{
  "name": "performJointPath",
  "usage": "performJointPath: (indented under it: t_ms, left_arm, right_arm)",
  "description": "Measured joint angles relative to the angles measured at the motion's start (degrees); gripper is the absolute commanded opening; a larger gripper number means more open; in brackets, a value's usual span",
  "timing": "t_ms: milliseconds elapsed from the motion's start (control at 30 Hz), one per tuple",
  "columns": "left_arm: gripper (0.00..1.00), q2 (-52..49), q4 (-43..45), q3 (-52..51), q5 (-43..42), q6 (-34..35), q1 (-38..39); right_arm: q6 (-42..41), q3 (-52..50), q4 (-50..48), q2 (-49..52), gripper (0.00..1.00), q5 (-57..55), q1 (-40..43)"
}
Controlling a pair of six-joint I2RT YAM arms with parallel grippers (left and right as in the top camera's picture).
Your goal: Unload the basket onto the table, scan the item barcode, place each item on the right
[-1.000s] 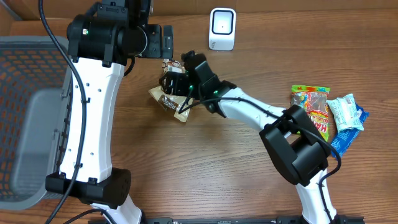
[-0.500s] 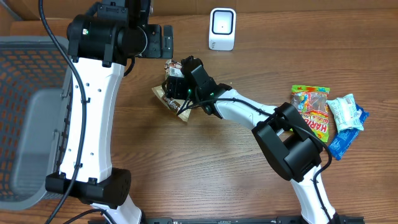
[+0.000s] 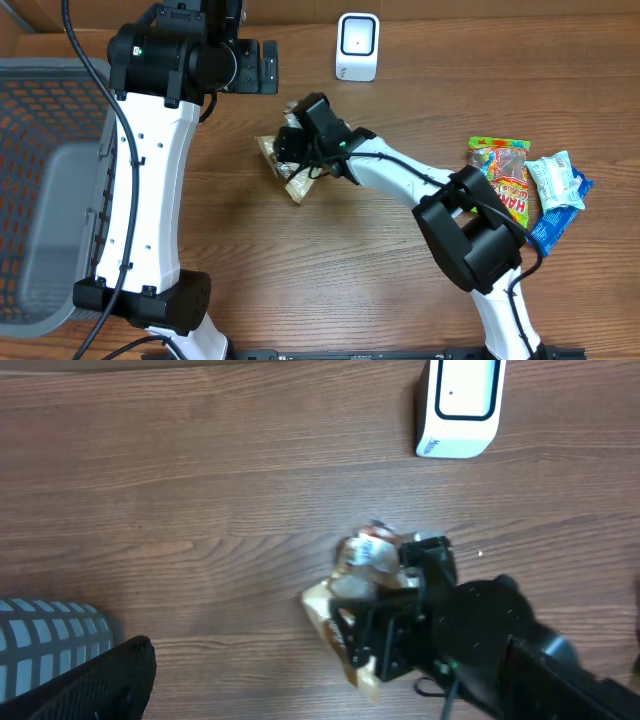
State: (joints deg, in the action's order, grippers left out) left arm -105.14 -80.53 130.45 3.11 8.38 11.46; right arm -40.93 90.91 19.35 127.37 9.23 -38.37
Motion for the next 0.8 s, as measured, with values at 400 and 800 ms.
performJointPath:
  t_ms: [400,800]
  left_arm:
    - [1.0,0.0,0.0,0.0,0.0,0.0,0.0]
    - [1.0,0.0,0.0,0.0,0.0,0.0,0.0]
  right_arm:
    - [4.3,-1.5,16.3,-6.2,0.87,14.3,13.0]
    - [0.9,-4.0,29.8,-15.1,0.91,17.4,22.9]
